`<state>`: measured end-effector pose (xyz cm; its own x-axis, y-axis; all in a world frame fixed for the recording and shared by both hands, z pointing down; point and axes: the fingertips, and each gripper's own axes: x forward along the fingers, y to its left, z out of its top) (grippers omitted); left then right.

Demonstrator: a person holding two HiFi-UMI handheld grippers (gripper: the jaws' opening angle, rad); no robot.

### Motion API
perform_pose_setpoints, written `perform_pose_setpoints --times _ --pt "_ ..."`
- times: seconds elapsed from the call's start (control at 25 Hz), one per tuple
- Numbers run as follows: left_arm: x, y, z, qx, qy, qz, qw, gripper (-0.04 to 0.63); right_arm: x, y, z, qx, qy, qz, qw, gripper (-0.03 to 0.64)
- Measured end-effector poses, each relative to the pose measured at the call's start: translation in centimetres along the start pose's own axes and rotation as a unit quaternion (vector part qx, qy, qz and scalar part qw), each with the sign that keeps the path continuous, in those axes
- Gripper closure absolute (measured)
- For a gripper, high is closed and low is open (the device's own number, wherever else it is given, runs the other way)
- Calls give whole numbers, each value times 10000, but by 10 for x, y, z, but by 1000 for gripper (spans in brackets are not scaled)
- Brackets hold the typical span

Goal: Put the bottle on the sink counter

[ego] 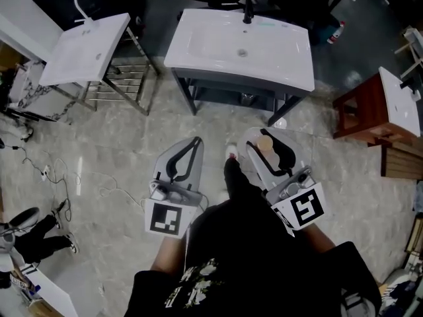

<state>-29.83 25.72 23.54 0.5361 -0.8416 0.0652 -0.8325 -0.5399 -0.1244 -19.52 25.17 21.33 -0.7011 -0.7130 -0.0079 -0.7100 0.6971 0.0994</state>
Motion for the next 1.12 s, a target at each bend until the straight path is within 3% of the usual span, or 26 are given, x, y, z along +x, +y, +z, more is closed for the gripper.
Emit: perform_pose_setpoints --times 0.48,0.88,1.12 --pt "94 69 14 -43 33 -56 10000 578 89 -78 3 -3 12 -17 10000 483" --pt "186 94 21 -34 89 -326 9994 578 136 -148 -10 229 157 -94 9996 483" --pt "246 86 29 -10 36 -597 9982 578 138 -203 -21 172 254 -266 9992 483"
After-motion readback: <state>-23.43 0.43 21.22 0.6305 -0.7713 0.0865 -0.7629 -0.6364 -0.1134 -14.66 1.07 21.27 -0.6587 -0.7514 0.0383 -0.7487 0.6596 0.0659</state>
